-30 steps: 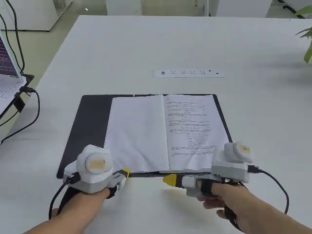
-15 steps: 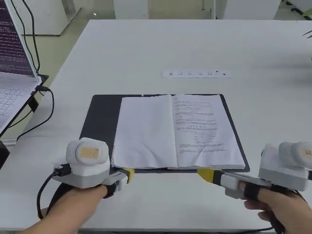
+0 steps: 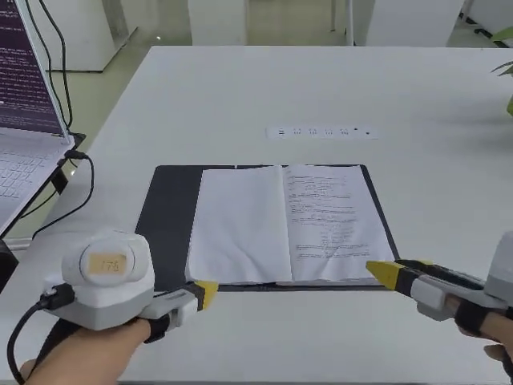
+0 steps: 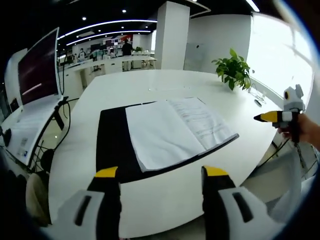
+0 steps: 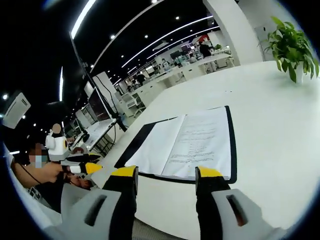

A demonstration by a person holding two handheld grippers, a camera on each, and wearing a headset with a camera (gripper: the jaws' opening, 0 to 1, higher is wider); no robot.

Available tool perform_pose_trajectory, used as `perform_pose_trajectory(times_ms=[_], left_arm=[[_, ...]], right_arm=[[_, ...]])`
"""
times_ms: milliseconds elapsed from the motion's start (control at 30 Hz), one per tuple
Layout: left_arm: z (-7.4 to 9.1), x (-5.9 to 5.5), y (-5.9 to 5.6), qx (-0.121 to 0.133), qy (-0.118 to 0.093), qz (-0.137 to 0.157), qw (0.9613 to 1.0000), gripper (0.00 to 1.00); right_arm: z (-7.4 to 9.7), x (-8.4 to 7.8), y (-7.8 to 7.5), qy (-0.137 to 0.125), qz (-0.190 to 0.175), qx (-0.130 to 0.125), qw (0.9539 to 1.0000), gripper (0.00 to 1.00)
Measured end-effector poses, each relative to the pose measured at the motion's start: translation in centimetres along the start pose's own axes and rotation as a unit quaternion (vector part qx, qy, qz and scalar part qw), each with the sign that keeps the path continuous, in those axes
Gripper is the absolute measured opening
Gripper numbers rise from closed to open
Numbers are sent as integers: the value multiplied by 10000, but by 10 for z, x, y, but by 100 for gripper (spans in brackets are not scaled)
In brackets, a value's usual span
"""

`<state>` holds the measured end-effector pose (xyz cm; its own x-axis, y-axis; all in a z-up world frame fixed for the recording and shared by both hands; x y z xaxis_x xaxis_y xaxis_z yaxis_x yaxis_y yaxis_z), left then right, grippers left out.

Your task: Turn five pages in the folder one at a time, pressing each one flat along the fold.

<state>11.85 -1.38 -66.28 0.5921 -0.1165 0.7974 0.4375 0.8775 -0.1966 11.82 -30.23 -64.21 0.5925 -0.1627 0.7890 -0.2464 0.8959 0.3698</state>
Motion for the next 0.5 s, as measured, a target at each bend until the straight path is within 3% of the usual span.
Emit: perform_pose_trajectory(times_ms=[133, 333, 500], left_arm=[[9, 7, -3, -27, -155, -66, 9999, 76], [16, 13, 0, 6, -301, -116, 9995, 94], [21, 15, 2, 13, -367, -124, 9993, 99]], right_arm=[[7, 4, -13, -216, 145, -404, 9988, 63], [16, 8, -34, -484, 183, -780, 9956, 83], [22, 13, -46, -666, 154, -1011, 9925, 95]])
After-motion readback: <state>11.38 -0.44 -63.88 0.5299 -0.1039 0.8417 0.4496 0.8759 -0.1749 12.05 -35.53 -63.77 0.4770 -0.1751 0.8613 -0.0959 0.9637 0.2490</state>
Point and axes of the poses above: the centre of the closed fingertips' face, and the gripper's own axes: z roughly backward along the fingers, y roughly to its left, x roughly out of its top, the point moved 2 cm from there along z, roughly backward along the fingers, and after that the axes turned 10 degrees about -x, right-handed, at the moved point
